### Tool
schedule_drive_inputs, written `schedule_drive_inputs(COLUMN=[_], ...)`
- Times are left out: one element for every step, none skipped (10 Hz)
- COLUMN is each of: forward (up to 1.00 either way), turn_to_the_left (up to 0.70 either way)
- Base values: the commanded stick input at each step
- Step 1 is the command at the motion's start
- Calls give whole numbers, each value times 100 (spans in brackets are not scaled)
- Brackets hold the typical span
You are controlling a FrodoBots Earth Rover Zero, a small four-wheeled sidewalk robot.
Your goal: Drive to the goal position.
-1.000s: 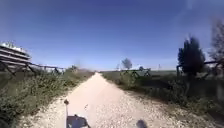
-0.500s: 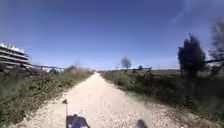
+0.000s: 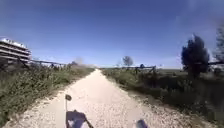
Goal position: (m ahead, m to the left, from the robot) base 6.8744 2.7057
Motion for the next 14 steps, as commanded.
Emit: schedule_drive_inputs(forward=[50, 50, 50, 50, 50, 50, 50, 50, 50, 50, 50, 50, 50, 50], turn_to_the_left=[0, 0, 0, 0, 0, 0, 0, 0, 0, 0, 0, 0, 0, 0])
